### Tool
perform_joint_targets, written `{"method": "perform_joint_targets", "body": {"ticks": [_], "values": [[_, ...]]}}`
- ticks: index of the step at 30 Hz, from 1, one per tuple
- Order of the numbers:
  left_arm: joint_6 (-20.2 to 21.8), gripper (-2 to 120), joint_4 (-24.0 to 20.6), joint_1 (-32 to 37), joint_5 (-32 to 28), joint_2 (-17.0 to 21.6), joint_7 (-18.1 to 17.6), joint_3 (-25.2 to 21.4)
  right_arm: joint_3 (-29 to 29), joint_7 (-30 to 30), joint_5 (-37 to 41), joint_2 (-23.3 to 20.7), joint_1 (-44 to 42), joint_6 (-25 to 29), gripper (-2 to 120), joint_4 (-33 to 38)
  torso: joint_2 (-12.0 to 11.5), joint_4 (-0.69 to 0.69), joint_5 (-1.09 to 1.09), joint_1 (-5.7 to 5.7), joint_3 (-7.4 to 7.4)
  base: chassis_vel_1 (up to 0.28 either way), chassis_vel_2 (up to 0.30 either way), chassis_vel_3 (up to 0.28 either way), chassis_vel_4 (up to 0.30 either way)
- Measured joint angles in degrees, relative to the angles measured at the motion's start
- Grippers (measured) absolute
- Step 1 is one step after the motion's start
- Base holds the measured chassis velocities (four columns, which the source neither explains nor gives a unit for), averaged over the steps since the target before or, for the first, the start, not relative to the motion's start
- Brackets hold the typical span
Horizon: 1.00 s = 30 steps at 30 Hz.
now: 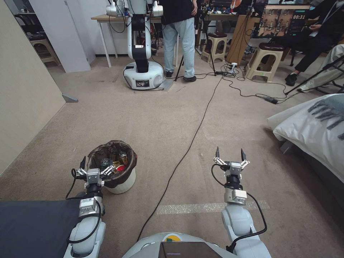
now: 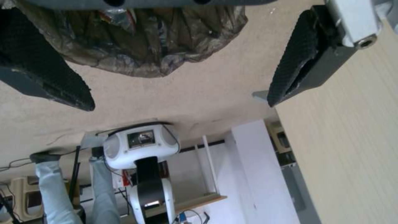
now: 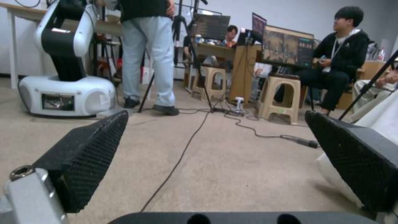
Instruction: Pick up the trash bin, then pick up the garbage from the floor and place it into the trash bin.
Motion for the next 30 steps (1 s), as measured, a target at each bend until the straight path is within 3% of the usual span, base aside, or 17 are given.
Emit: {"method": "perform_joint_targets", "body": {"ticks": [30], "values": [[0.47,100,-0.12,-0.13,-0.21,0.04,0.1,-0.04,0.0,0.0,0.08,0.0,0.12,-0.17,100,0.0,-0.01,0.0,0.0,0.0,0.0,0.0,0.0,0.0,0.0]]}}
